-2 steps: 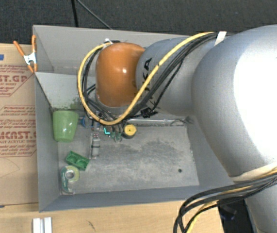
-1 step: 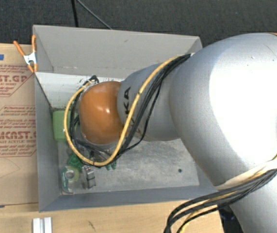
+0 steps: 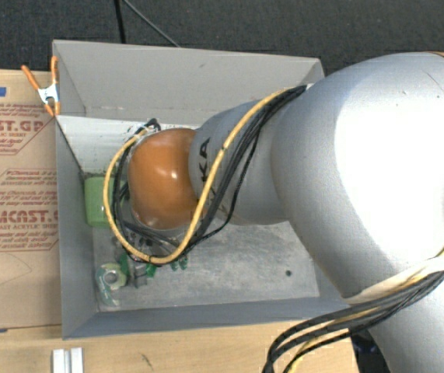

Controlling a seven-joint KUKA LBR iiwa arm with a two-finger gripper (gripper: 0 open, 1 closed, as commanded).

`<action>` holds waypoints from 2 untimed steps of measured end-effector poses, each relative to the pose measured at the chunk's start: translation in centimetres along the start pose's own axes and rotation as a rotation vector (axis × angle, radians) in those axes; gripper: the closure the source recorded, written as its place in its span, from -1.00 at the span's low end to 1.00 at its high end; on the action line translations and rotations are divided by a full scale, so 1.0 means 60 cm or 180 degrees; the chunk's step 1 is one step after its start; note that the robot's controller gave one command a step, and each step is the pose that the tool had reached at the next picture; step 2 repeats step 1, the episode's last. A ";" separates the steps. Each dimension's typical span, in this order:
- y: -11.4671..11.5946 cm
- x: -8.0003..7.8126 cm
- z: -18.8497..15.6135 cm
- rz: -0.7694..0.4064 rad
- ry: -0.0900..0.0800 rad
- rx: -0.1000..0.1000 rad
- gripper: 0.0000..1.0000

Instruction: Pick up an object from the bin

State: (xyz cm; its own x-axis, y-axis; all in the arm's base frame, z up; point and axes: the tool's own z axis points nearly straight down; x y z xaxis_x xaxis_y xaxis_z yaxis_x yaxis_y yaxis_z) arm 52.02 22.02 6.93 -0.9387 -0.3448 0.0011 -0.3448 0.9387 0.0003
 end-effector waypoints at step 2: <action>0.027 0.006 -0.227 0.0003 -0.0037 -0.0003 1.00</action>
Offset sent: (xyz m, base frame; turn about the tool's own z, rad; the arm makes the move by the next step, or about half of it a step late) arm -0.0105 0.0125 0.1316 0.0014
